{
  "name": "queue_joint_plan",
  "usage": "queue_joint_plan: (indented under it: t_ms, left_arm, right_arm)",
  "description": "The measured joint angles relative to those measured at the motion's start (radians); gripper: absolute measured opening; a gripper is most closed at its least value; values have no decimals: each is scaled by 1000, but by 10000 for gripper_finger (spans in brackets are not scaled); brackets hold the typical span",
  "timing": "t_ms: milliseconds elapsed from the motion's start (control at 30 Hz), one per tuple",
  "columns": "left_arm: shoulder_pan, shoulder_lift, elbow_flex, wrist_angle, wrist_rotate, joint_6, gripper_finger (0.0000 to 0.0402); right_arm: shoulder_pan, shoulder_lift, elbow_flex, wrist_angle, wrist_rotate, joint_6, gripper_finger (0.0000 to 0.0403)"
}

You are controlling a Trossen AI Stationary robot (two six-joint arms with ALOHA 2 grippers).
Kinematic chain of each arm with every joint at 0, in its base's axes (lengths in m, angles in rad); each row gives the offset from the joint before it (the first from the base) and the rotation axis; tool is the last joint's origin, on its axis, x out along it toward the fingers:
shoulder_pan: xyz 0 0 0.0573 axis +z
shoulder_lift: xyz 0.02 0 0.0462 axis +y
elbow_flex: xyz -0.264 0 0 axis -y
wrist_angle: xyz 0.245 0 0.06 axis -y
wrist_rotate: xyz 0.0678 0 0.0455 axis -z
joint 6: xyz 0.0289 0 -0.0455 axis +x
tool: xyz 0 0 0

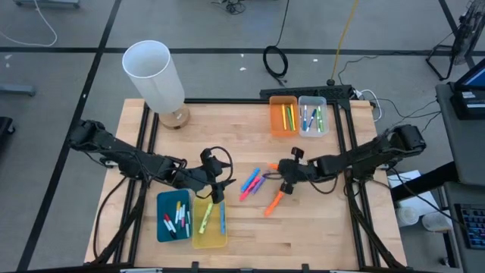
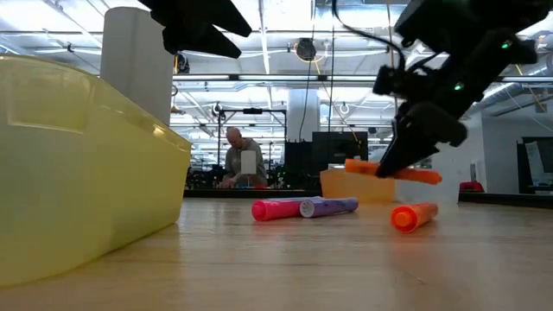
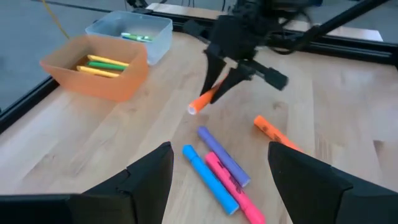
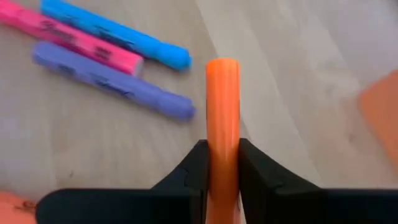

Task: Pick & Place Markers
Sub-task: Put the top orange highlighter pen into the yellow bin

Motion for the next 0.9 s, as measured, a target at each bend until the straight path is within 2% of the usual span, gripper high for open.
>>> queue_joint_plan:
  t_ms: [200,367,467,733,800,900]
  left_arm:
    - [-3,4,0,20,7,46,267]
    - [4,14,0,95,-1,136,266]
    - [6,37,0,152,0,196,266]
    - [4,160,0,482,23,359,266]
    - [14,185,0,512,25,360,266]
    - [34,196,-1,490,35,351,266]
  right_arm:
    - [105,-26,-1,210,142,-197,44]
    - [160,-25,-35,516,147,-427,44]
    - [174,-26,-75,680,105,-499,44]
    - [185,-26,-240,1142,10,-554,43]
    - [194,-35,-273,1203,-25,-553,44]
    - [205,-83,-290,1186,-86,-550,43]
